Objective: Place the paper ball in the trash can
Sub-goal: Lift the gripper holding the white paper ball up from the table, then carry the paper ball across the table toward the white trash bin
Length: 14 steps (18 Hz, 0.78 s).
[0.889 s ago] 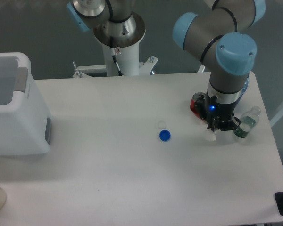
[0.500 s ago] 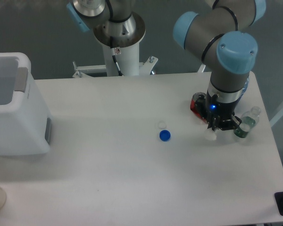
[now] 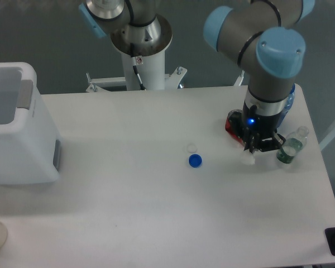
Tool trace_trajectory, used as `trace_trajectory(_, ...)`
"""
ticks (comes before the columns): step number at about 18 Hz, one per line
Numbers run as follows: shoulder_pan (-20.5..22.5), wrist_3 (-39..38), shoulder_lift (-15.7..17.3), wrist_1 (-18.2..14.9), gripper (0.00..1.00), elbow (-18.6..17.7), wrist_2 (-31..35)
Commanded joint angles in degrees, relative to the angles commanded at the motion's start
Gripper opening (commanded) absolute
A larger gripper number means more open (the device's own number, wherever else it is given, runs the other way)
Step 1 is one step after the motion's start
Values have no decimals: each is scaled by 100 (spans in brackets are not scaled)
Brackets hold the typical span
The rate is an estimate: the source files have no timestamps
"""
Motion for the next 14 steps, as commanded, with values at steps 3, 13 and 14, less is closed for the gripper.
trace_trajectory(3, -44, -26, 167, -185, 0, -53, -96)
trace_trajectory(13, -921, -1019, 1335, -387, 0, -641, -1212)
trace_trajectory(14, -1088, -1115, 1389, -387, 0, -642, -1230)
